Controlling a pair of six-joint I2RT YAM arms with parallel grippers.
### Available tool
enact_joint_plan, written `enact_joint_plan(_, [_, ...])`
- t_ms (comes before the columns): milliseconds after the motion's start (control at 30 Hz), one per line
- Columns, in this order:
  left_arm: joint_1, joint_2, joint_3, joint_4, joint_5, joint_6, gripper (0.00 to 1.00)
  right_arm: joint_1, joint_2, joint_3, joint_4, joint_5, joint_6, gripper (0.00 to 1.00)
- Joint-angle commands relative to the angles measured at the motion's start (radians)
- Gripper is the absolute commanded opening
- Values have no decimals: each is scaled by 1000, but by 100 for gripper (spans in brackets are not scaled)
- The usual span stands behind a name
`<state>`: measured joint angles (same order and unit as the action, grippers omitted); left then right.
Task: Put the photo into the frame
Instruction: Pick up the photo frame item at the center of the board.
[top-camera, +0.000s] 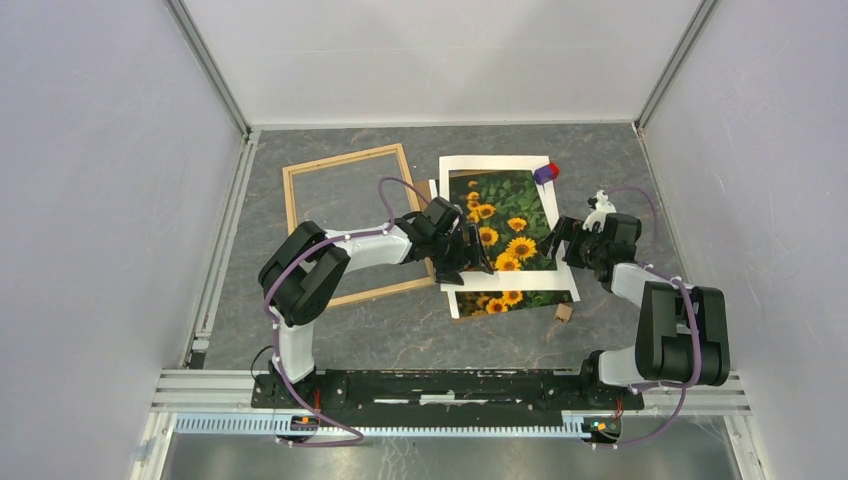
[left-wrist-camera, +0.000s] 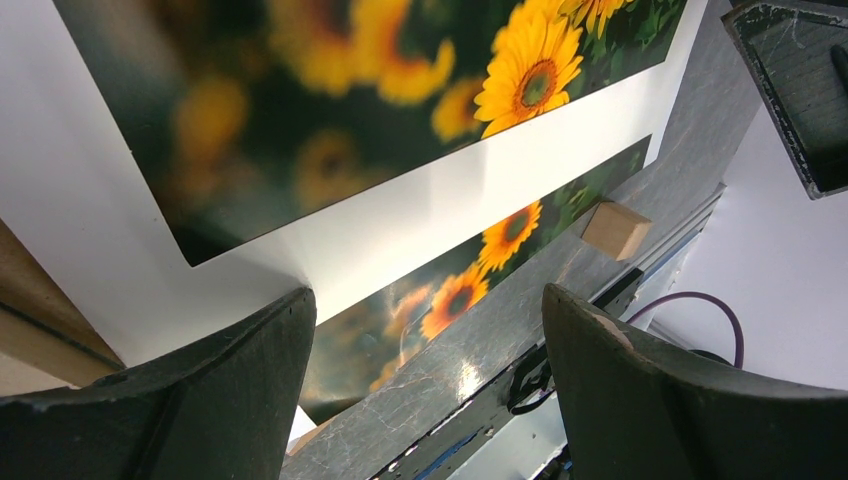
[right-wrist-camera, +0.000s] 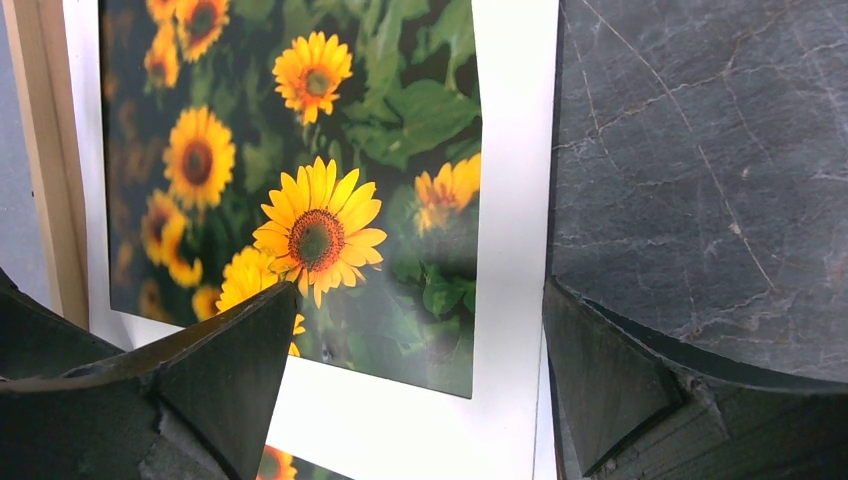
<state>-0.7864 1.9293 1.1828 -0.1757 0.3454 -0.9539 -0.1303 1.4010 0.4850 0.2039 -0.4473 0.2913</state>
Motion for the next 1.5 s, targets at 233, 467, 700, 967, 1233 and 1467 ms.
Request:
enact_joint_plan(233, [-2,63,-37,3,-35,20,91,9,53,48,35,-73,16,98])
enact_joint_plan(467, [-1,63,-40,5,-34,20,91,9,97,65,52,-68,23,98])
enact_joint_plan(700, [1,63,-48,10,-33,18,91,9,128,93,68,-53,27,98])
enact_joint_plan(967, [1,62,-49,12,-29,18,91,9,201,146,85,-58,37,98])
enact_joint_plan(1233, [1,65,-52,17,-25,16,91,9,245,153,145,-111,81,98])
enact_joint_plan(1467, [5,71,-51,21,-20,14,91,9,217,138,172,-165,108,98])
